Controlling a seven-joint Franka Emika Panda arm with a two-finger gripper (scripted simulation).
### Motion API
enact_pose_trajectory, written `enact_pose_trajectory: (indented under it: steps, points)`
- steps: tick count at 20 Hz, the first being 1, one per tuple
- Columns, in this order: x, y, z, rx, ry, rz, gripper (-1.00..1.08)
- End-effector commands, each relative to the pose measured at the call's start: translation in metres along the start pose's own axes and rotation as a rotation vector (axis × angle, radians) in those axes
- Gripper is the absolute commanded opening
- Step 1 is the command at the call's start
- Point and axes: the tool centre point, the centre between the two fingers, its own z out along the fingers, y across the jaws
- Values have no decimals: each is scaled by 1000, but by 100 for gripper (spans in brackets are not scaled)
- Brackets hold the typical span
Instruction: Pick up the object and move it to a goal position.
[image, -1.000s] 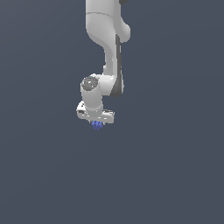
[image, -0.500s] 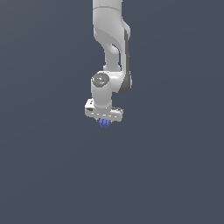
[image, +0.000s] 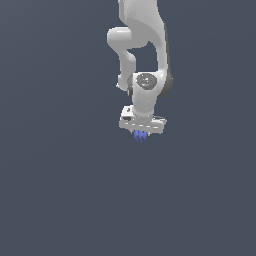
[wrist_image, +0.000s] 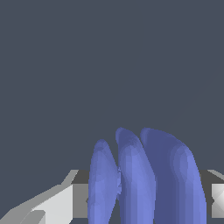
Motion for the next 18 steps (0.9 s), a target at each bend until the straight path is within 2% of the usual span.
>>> enact_pose_trajectory:
  steps: [1, 10, 14, 18]
  points:
    - [-8, -31, -11, -1, 0, 0, -100]
    - [-28, -125, -43, -1, 0, 0, -100]
    - [-33, -153, -53, 0, 0, 0, -100]
    - [-35, -170, -58, 0, 0, 0, -100]
